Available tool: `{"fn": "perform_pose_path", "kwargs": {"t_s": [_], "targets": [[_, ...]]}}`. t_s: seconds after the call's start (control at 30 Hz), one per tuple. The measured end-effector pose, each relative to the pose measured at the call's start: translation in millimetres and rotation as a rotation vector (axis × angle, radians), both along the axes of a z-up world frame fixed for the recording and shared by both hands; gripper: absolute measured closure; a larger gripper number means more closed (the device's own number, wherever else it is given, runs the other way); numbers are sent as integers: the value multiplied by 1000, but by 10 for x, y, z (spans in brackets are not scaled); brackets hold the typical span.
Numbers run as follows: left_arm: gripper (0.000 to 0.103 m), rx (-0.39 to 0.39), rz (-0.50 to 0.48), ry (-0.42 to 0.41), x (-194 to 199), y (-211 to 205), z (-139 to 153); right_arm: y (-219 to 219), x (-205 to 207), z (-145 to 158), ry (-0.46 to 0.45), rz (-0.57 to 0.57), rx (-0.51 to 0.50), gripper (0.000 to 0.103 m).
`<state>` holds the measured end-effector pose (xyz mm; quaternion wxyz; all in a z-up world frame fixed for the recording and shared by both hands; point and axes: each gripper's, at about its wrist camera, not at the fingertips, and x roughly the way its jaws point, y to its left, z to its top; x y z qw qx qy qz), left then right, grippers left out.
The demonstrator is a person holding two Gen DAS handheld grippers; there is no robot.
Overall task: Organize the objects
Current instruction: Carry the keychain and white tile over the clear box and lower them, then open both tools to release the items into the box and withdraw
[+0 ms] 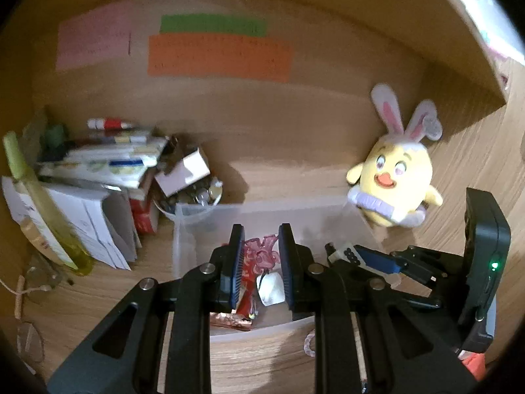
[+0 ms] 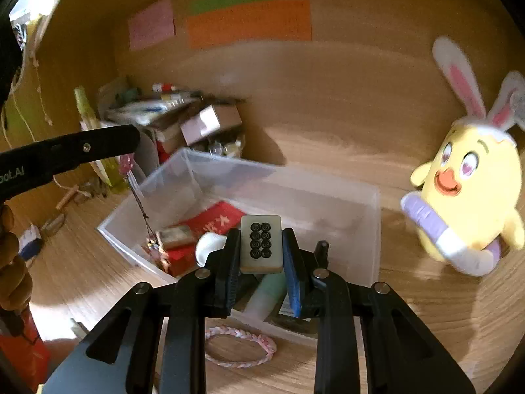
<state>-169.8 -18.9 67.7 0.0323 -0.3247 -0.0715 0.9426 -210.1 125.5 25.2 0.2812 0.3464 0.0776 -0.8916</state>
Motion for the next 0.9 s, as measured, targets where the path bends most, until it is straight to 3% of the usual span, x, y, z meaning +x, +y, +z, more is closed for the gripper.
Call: {"fn": "perform_pose_path", "kwargs": {"t_s": [0.53, 0.83, 0.9], "targets": [[83, -19, -8, -184, -277, 5, -708, -42, -180, -235, -57, -14, 53, 80], [82, -31, -21, -192, -239, 41, -715, -70, -192, -251, -65, -18, 72, 80], [78, -36, -21, -189, -208, 51, -693, -68, -186, -237, -67, -15, 75, 78]]}}
